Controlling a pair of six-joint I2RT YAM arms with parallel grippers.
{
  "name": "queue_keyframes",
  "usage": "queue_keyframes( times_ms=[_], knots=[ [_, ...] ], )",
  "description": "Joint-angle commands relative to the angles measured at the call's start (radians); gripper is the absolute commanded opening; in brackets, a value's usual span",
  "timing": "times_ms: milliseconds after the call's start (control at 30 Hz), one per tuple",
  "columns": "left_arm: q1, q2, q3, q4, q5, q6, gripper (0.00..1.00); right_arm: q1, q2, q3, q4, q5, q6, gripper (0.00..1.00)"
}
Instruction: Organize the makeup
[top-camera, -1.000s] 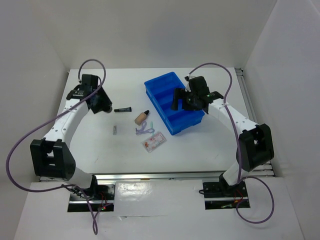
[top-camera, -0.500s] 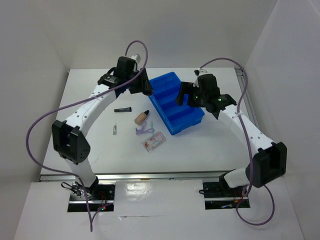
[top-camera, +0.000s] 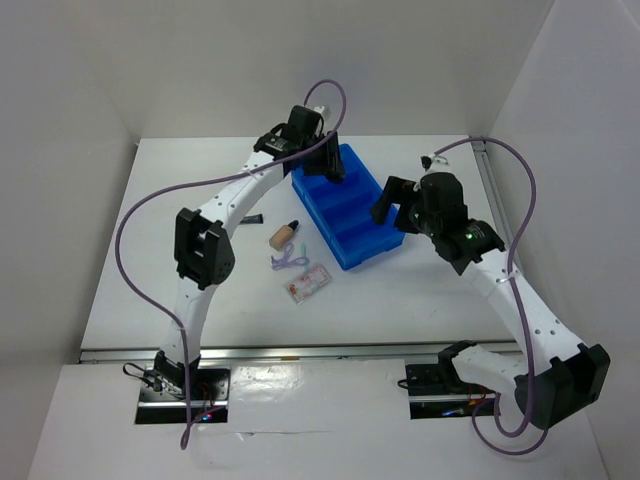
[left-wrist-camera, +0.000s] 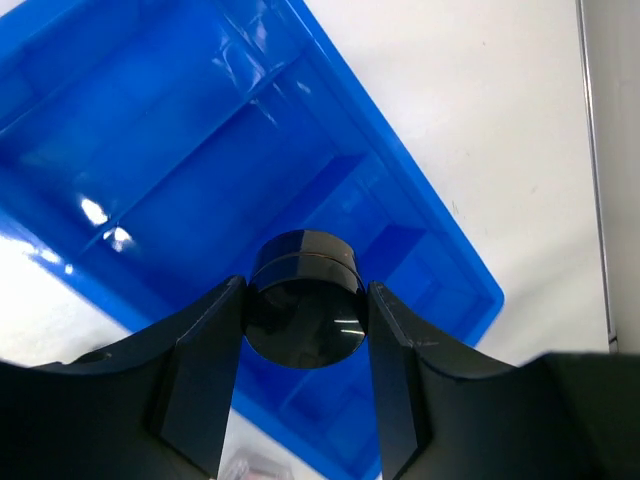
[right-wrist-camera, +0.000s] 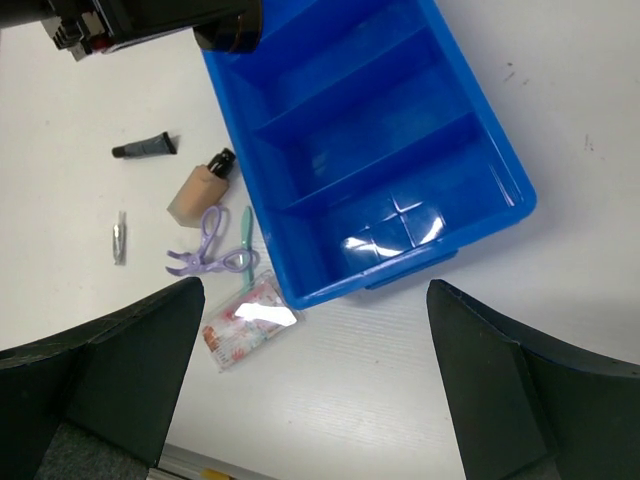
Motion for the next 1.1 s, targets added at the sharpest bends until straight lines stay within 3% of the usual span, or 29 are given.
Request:
queue_keyframes(
  times_ms=[0, 700, 767, 933, 1067],
  knots=[
    [0.001, 0.05, 0.085, 0.045, 0.015, 0.003, 0.21, -0.001, -0.02, -0.022, -0.022, 0.055, 0.014, 1.0],
    [0.001, 0.187, 0.044, 0.071, 0.008, -0.006, 0.24, -0.001, 0.03, -0.06, 0.016, 0.036, 0.025, 1.0],
    [0.001, 0.198, 0.056, 0.071, 0.008, -0.006, 0.3, -0.001, 0.03, -0.06, 0.016, 0.036, 0.025, 1.0],
    [0.001, 0.195, 0.068, 0.071, 0.02, -0.015, 0.66, -0.001, 0.03, -0.06, 0.016, 0.036, 0.025, 1.0],
    [0.001, 0.127, 0.027, 0.115, 0.029, -0.016, 0.85, -0.001, 0.03, -0.06, 0.016, 0.036, 0.025, 1.0]
  ],
)
